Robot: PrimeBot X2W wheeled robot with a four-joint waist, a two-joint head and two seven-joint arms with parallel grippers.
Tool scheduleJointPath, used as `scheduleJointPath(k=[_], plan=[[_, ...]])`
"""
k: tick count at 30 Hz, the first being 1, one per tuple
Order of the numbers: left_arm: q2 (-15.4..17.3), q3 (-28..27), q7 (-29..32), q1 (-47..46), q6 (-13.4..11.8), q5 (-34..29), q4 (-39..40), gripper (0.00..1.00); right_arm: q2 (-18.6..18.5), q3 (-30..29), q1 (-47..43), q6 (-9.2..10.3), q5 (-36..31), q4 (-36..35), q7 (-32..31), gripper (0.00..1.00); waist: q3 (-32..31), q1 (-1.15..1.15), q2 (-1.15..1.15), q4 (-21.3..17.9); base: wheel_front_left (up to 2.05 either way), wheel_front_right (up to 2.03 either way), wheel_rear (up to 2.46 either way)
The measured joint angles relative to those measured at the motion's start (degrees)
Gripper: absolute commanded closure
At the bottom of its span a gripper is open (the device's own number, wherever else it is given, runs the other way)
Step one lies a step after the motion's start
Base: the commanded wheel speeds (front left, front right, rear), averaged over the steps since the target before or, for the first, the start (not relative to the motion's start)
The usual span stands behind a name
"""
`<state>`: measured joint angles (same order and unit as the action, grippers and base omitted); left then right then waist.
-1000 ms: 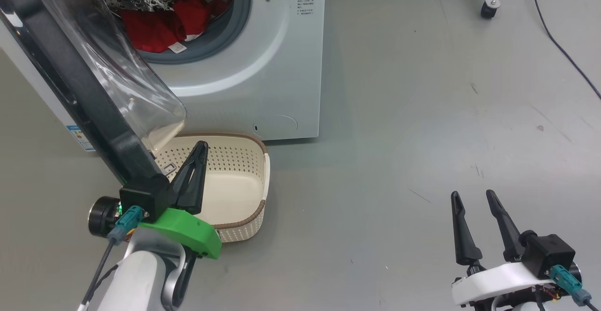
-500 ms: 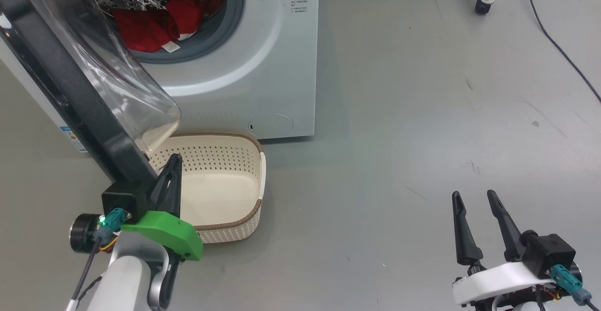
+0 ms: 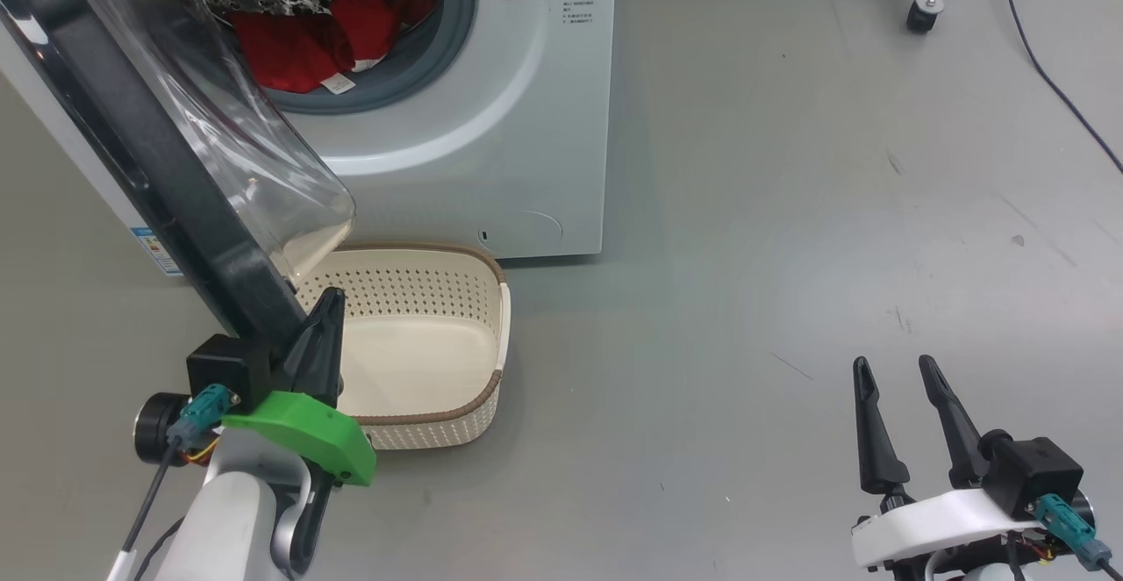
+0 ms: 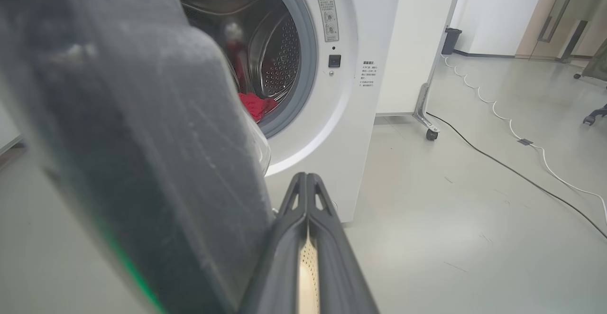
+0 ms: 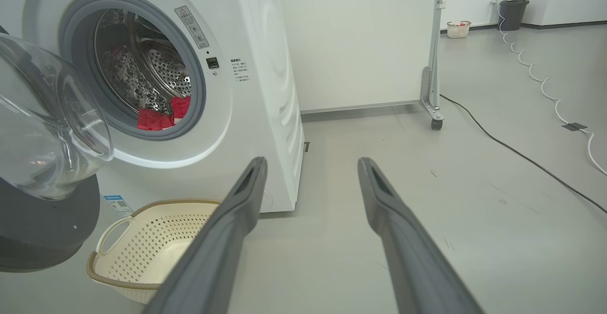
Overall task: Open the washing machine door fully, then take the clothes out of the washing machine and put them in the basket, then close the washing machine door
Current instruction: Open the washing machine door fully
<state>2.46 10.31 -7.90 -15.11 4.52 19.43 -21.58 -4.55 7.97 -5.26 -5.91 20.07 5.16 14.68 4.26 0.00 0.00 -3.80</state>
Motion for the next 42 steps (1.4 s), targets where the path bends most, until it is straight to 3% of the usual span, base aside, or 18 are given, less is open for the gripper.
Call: scheduleJointPath(k=[24, 42], plan=[[-0.74, -0.64, -2.47, -1.51, 0.15, 0.67, -3.87, 1.00, 0.51, -1.34, -0.02, -0.52, -0.56, 0.12, 0.00, 0.00, -0.42, 0.00, 0.00, 6.65, 0.00, 0.00, 0.00], [0.45, -2.81, -3.86, -1.72, 0.05, 1.20, -4.82, 1.00, 0.80, -1.40, -0.03, -0.58, -1.13, 0.11, 0.00, 0.00, 0.18, 0.00, 0.00, 12.14, 0.00, 0.00, 0.00]])
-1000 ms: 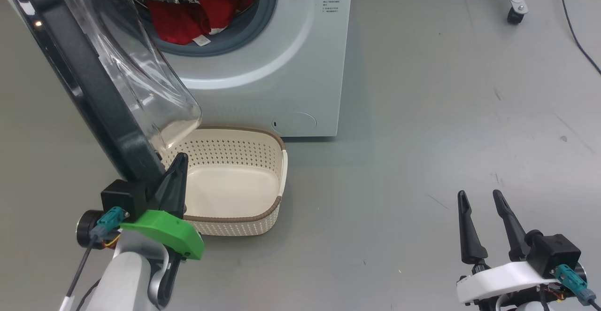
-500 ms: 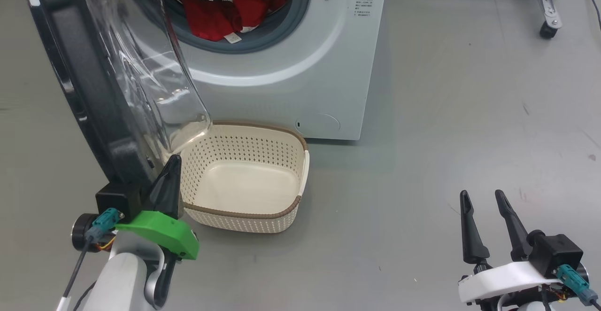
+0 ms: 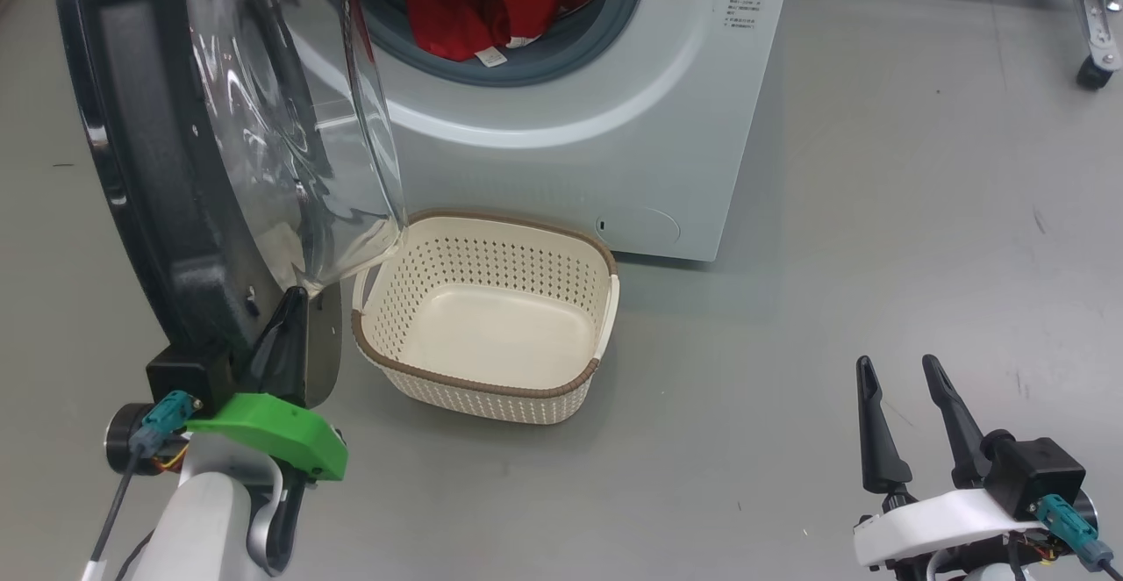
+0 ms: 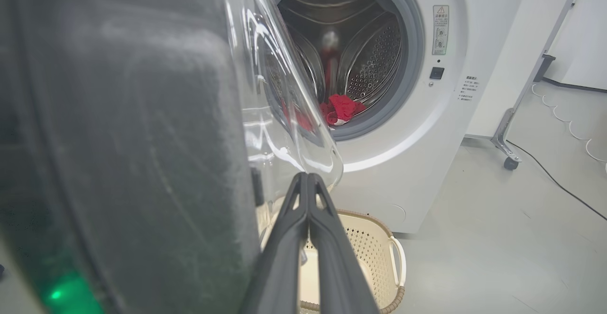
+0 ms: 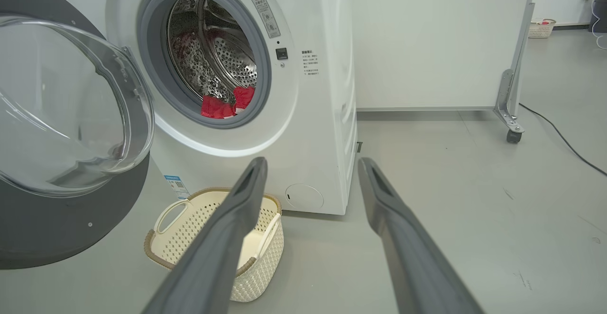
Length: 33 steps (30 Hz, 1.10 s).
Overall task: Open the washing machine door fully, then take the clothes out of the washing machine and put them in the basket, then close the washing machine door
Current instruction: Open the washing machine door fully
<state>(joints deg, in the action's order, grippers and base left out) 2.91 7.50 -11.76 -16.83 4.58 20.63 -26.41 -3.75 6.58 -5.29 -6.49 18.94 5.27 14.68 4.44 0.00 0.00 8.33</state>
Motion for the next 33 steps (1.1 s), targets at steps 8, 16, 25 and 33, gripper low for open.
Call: scheduleJointPath(k=[8, 16, 25, 33], plan=[[0.26, -1.41, -0.49, -0.49, -0.13, 1.13, -0.03, 1.00, 0.04, 0.35, 0.03, -0.01, -0.01, -0.02, 0.00, 0.00, 1.23, 0.00, 0.00, 1.00, 0.00, 0.00, 0.00], [1.72, -3.91, -1.02, -0.83, -0.80, 2.16, 0.31, 1.00, 0.12, 0.58, 0.18, -0.12, -0.02, -0.13, 0.00, 0.00, 3.02, 0.00, 0.00, 1.60, 0.00, 0.00, 0.00], [4.15, -7.88, -1.42, -1.46, -1.83, 3.49, 0.67, 1.00, 0.11, 1.34, 1.83, -0.46, -0.96, -0.30, 0.00, 0.00, 5.81, 0.00, 0.00, 2.05, 0.00, 0.00, 0.00], [5.68, -12.41, -1.51, -2.14, -2.35, 6.57, 1.03, 1.00, -0.24, 1.86, 3.33, -0.47, -1.46, -0.34, 0.00, 0.00, 8.78, 0.00, 0.00, 2.16, 0.00, 0.00, 0.00]])
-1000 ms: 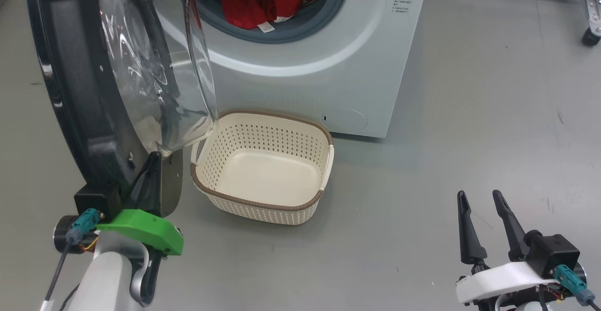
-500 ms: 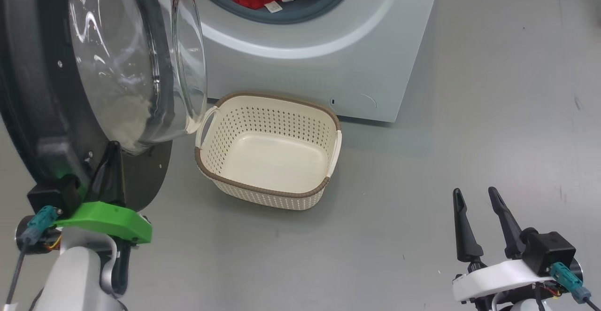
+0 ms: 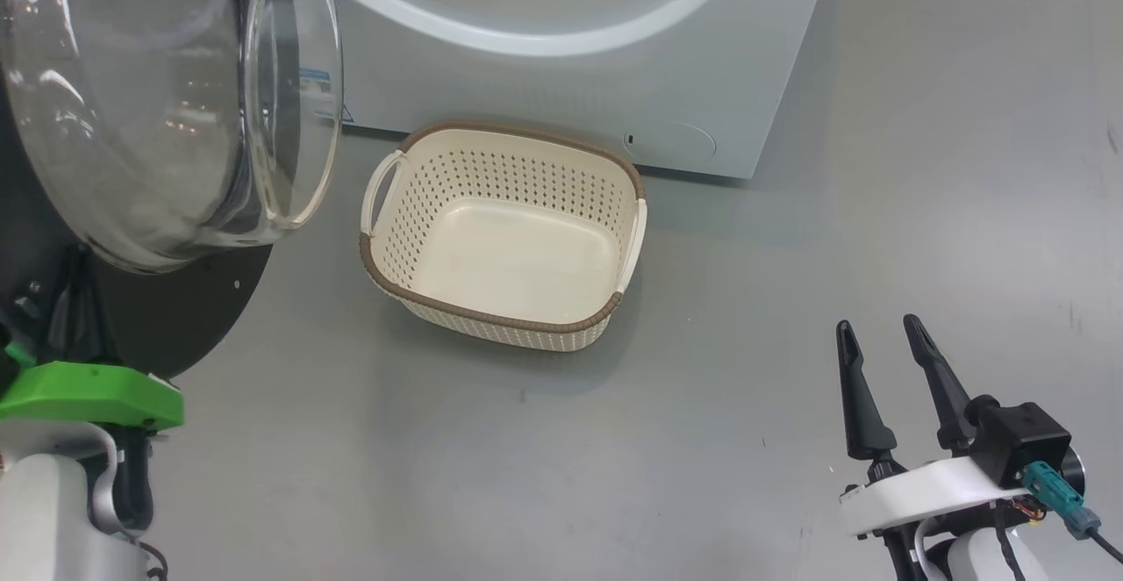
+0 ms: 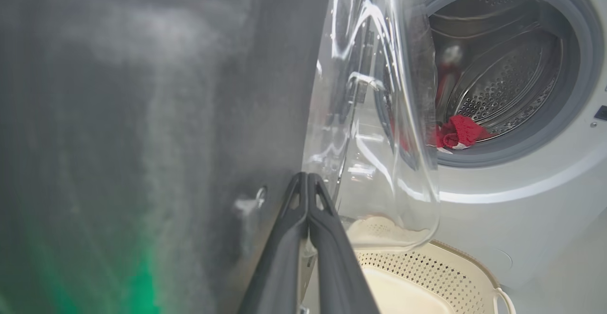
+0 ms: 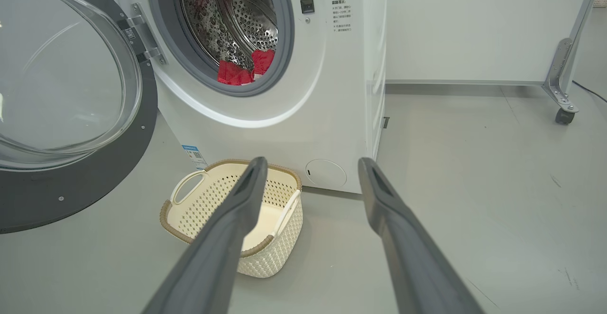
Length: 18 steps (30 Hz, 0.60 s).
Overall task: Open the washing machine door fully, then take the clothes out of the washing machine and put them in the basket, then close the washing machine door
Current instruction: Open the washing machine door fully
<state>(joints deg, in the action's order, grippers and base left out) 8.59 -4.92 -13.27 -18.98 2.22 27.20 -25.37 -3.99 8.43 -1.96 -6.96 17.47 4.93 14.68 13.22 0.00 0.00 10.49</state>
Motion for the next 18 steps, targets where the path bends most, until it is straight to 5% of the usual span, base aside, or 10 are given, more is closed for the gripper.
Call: scheduleJointPath(k=[18], plan=[[5.50, -9.80, -0.51, -2.46, -1.42, 4.20, -0.44, 1.00, -1.79, 0.76, 2.99, -0.02, -0.49, 0.15, 0.00, 0.00, 6.17, 0.00, 0.00, 0.02, 0.00, 0.00, 0.00]])
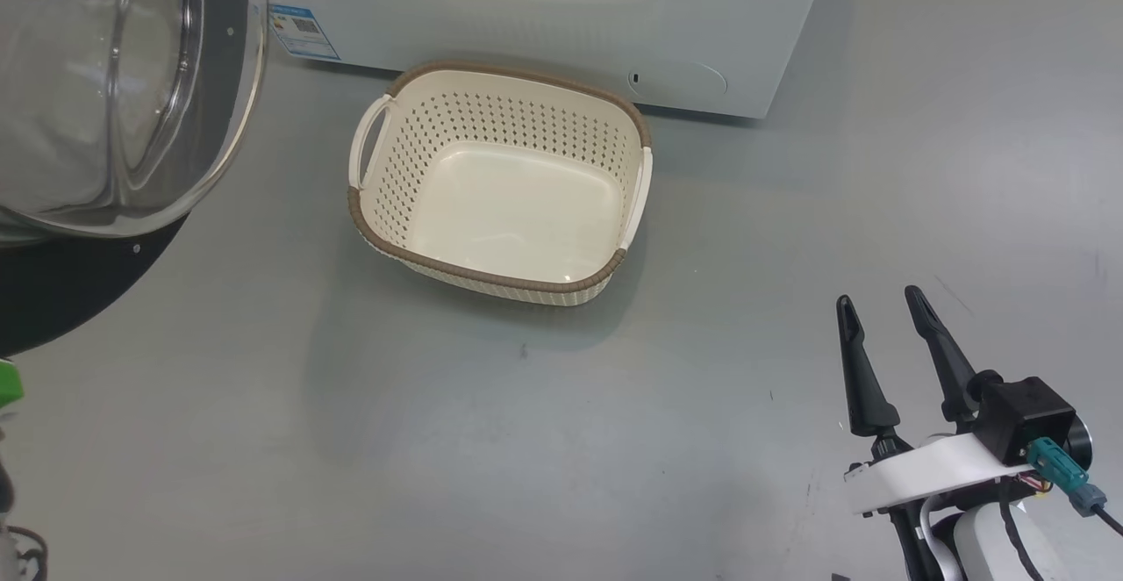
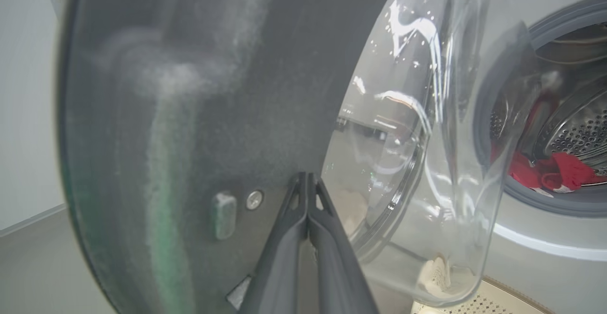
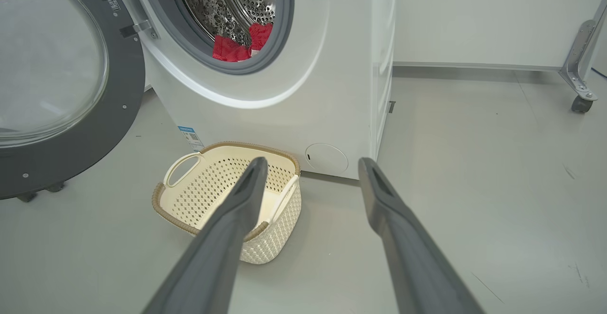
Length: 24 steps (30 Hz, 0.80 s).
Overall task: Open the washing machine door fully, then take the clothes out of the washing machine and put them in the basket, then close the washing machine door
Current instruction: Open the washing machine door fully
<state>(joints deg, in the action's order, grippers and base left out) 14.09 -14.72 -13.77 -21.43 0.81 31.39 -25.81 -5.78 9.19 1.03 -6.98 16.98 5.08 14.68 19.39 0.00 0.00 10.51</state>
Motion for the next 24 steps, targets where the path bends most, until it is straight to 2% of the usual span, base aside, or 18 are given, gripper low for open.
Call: scheduleJointPath(k=[11, 19, 24], plan=[[4.24, -0.44, 0.18, -1.48, 0.09, 0.47, -1.83, 1.00, -1.40, 0.31, 1.31, 0.00, -0.52, 0.00, 0.00, 0.00, 2.69, 0.00, 0.00, -0.08, 0.00, 0.00, 0.00], [7.21, -1.23, 1.63, -3.45, 1.44, 0.56, -4.00, 1.00, -1.97, 0.77, 2.48, 0.00, -0.92, -0.08, 0.00, 0.00, 5.12, 0.00, 0.00, -0.42, 0.00, 0.00, 0.00], [7.61, -1.41, 1.68, -5.16, 1.54, 0.57, -5.11, 1.00, -2.14, 0.66, 3.42, 0.00, -0.92, -0.04, 0.00, 0.00, 6.17, 0.00, 0.00, -0.61, 0.00, 0.00, 0.00]])
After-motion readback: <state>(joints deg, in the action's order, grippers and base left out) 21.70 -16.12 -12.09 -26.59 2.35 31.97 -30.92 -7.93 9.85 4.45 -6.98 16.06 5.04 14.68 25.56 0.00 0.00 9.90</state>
